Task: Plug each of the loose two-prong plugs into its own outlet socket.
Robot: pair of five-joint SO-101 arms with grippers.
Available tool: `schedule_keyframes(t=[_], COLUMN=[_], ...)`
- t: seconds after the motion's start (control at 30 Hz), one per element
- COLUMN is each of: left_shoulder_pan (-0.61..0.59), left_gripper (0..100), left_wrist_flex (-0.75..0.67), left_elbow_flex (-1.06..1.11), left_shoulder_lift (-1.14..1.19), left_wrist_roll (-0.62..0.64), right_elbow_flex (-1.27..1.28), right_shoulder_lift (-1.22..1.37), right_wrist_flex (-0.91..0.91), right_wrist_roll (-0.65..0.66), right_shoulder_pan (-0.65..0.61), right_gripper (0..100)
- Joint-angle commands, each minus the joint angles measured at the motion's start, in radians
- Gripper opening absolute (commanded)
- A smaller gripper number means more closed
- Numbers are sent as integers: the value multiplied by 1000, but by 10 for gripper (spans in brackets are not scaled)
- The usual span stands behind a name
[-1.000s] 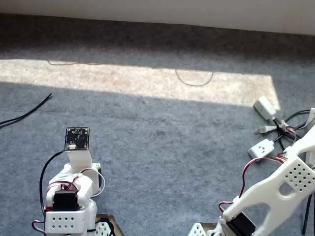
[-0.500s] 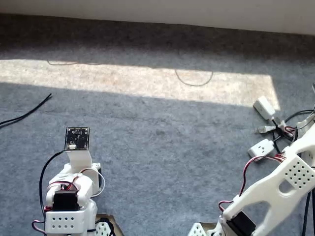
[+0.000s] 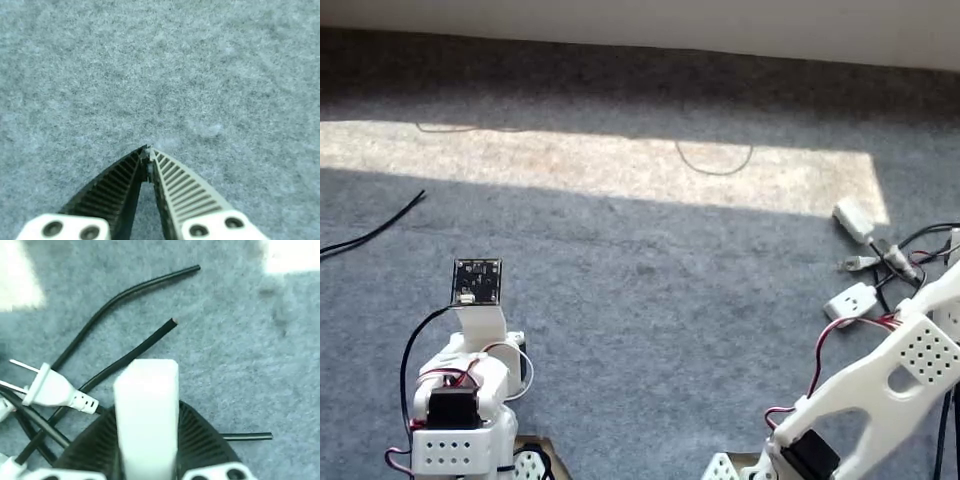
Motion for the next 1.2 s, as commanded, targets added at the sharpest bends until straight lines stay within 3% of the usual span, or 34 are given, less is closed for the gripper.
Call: schedule_keyframes(t=[0.0,0.13,0.23,0.6,0.9,1.03,1.17], left_shoulder_pan=[13,13,13,13,13,13,13], left_gripper=[6,6,6,6,6,6,6], left_wrist_flex=[0,0,0,0,0,0,0], left_elbow_flex=[4,4,4,4,4,4,4], left_shoulder_lift=[1,1,1,1,1,1,1], left_wrist_roll=[-8,-8,-8,-8,-8,-8,-8], right_elbow_flex=[-236,-440,-421,-39,295,512,690], right_shoulder_lift=[-25,-27,-35,-180,-351,-401,-410], right_wrist_flex=[136,189,189,191,191,189,157], right_wrist_roll=[-44,-135,-232,-647,-1099,-1177,-1154], right_shoulder_pan=[-67,-142,-199,-498,-791,-923,-1073], right_gripper=[8,8,8,8,8,8,8])
